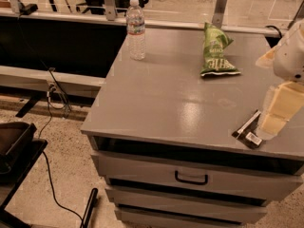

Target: Move rxbar chocolate near green jalapeno chip bag

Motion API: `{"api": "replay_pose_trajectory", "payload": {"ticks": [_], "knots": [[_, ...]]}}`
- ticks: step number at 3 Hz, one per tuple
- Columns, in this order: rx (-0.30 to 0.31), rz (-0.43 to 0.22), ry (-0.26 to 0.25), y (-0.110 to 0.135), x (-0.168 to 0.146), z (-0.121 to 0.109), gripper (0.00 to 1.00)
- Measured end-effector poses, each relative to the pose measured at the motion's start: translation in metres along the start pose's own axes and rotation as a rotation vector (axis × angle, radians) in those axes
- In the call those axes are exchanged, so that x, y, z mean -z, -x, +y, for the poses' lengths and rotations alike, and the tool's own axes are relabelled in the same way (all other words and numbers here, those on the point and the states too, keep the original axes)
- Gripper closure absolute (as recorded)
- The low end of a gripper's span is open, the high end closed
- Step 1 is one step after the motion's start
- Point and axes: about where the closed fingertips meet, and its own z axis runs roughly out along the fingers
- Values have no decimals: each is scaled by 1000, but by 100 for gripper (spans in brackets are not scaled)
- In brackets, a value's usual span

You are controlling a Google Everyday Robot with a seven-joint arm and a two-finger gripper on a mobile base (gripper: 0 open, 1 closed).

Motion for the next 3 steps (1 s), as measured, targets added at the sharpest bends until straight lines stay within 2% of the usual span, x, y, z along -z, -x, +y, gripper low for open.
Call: {"api": "replay_pose_trajectory", "payload": {"ticks": [2, 3], "knots": [[-123, -51, 74, -51, -67, -17, 0], [-186, -81, 104, -71, -88, -15, 0]]}}
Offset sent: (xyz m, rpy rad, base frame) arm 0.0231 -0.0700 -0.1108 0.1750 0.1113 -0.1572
